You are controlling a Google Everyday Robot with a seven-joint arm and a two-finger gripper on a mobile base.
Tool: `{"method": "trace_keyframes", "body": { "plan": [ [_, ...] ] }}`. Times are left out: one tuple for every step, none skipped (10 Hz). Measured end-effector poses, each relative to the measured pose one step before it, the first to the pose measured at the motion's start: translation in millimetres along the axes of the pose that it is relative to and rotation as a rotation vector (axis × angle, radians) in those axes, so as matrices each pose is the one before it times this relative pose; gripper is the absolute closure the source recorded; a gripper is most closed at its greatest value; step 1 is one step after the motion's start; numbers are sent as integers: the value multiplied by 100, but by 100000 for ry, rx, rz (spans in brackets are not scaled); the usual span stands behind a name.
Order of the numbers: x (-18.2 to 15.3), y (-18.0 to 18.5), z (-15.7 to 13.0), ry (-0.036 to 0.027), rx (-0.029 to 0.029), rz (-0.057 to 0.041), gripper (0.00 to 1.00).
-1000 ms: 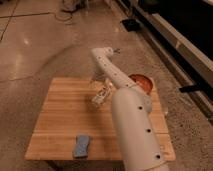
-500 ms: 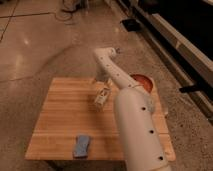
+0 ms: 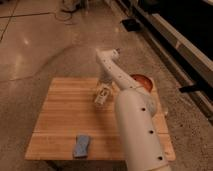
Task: Stand the bottle upright
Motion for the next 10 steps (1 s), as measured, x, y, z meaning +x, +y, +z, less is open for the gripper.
{"method": "trace_keyframes", "body": {
  "plan": [
    [-19, 6, 297, -161, -1057, -56, 20],
    [-18, 66, 374, -403, -1358, 87, 28],
    [-79, -61, 215, -495, -621, -111, 38],
    [-56, -108, 121, -389, -326, -300, 47],
    [4, -110, 48, -281, -90, -612, 58],
    [89, -149, -131, 94, 376, -842, 68],
    [119, -126, -283, 373, 397, -868, 76],
    [223, -176, -635, 806, 899, -1356, 87],
    [420, -314, -1103, 1890, 1765, -2617, 98],
    [263, -56, -766, 1368, 1629, -1620, 100]
  ]
}}
